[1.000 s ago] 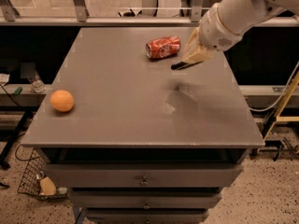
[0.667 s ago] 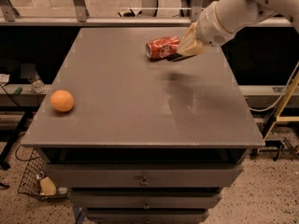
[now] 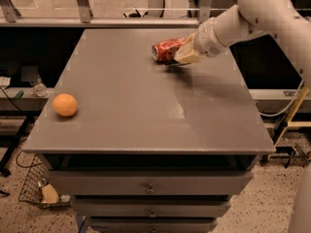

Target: Move rxbar chocolate near coke can

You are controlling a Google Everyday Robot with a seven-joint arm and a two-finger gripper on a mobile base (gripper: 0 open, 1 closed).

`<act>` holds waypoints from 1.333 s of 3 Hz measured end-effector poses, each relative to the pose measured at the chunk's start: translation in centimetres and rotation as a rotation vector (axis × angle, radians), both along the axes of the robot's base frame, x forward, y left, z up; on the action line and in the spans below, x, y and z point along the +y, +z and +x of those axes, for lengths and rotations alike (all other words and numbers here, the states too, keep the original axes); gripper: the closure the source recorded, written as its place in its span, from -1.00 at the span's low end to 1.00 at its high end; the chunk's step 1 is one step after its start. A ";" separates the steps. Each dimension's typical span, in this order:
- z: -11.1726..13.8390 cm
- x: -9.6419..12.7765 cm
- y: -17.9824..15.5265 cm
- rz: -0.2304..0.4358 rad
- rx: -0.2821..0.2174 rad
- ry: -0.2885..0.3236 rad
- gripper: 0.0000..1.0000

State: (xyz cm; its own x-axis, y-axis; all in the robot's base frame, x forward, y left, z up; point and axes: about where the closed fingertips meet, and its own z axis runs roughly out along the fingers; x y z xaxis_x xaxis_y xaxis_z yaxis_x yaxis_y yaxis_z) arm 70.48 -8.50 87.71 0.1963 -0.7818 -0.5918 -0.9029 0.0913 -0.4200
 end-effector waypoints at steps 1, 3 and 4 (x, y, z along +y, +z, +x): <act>0.0 0.2 -0.4 0.000 0.005 0.002 0.66; 0.1 0.6 -0.8 0.001 0.012 0.010 -0.27; 0.1 0.9 -1.0 0.001 0.016 0.013 -0.77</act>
Offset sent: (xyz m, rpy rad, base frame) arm 0.0008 0.0015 -0.0040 0.0006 0.0057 0.0021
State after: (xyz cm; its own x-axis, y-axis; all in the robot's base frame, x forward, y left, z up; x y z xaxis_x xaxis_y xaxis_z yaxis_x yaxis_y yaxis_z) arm 70.57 -7.64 86.68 0.1975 -0.7788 -0.5954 -0.9105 0.0793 -0.4057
